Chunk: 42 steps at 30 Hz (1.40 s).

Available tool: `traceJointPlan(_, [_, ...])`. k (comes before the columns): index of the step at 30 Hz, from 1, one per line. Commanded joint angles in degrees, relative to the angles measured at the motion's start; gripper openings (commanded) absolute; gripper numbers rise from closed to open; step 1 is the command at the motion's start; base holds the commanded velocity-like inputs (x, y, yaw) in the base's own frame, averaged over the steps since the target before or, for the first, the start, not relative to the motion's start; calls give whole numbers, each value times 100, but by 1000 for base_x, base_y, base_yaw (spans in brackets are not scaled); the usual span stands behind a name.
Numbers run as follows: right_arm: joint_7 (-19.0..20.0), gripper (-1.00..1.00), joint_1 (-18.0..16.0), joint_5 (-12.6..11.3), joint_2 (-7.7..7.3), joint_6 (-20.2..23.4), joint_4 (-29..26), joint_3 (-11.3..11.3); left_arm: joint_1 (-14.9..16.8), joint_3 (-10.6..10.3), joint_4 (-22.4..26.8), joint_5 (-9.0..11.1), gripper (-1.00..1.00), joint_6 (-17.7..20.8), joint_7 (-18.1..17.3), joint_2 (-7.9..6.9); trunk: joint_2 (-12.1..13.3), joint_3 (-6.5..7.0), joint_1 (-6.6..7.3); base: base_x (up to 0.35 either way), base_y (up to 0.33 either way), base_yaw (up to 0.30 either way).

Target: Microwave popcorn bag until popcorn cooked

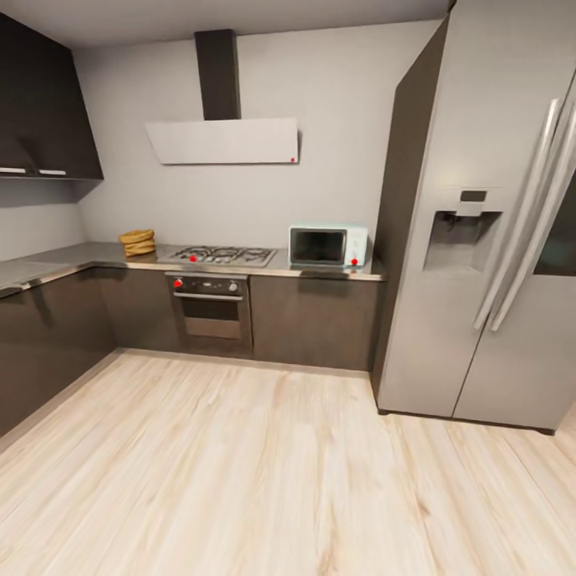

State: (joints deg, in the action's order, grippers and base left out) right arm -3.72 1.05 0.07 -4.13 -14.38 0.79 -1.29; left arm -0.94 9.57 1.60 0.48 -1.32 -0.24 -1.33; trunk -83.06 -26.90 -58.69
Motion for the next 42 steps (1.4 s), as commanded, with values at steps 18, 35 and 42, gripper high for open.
traceJointPlan(18, [-11, 100, -3, 2, 3, -30, 8, -20, -2, 27, 7, 5, 100, -8, -2, 1, -1, -3, -4, 339, 0, -123])
traceJointPlan(35, [-9, 100, -4, 3, 1, -30, 8, -20, -2, 27, 7, 5, 100, -9, -2, 1, -1, -3, -4, 338, 35, -76])
traceJointPlan(42, [-12, 100, -1, 9, 2, -30, 8, -20, -2, 27, 7, 5, 100, -9, -2, 1, -1, -3, -4, 292, 206, -133])
